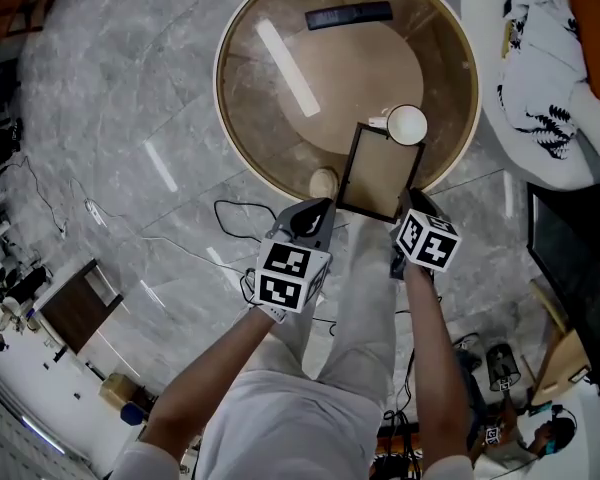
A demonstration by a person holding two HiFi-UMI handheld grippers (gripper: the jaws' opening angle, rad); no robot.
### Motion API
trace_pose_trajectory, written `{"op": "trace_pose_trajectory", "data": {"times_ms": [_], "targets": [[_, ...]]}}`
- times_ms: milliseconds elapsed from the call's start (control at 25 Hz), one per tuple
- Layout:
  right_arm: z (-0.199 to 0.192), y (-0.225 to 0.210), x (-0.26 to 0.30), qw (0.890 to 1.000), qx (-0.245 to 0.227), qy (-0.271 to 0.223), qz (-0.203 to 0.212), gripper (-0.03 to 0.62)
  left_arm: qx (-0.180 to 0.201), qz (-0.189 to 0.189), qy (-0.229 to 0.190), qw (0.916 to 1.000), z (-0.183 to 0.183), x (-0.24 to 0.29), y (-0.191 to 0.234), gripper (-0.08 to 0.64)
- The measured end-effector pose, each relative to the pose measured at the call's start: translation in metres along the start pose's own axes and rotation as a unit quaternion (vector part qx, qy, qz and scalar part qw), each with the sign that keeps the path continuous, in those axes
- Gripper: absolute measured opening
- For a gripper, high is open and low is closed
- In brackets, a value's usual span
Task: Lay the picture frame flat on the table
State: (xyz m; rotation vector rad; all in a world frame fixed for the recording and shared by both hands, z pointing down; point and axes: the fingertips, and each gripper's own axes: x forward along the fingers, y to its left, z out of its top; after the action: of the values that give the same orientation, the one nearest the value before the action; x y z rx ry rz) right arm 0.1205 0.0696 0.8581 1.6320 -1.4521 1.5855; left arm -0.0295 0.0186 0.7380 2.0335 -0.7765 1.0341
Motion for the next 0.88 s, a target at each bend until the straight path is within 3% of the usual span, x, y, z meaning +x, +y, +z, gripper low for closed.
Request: {"op": "trace_pose_trajectory", "data": {"times_ms": [280,880], "targets": [[0.011,0.011,-0.039,0.999,-0.029,-0.007,0.010,0.022,0.008,-0.003,-0.007,0.9999,0.012,-0.019,-0.015,0.005],[0.058,0.048,-0.161,0.996,-0.071,-0.044,0.042,0.018,0.023,-0.019,-0.040,0.9987,0.071,-0.108,-0.059,0.005]]}}
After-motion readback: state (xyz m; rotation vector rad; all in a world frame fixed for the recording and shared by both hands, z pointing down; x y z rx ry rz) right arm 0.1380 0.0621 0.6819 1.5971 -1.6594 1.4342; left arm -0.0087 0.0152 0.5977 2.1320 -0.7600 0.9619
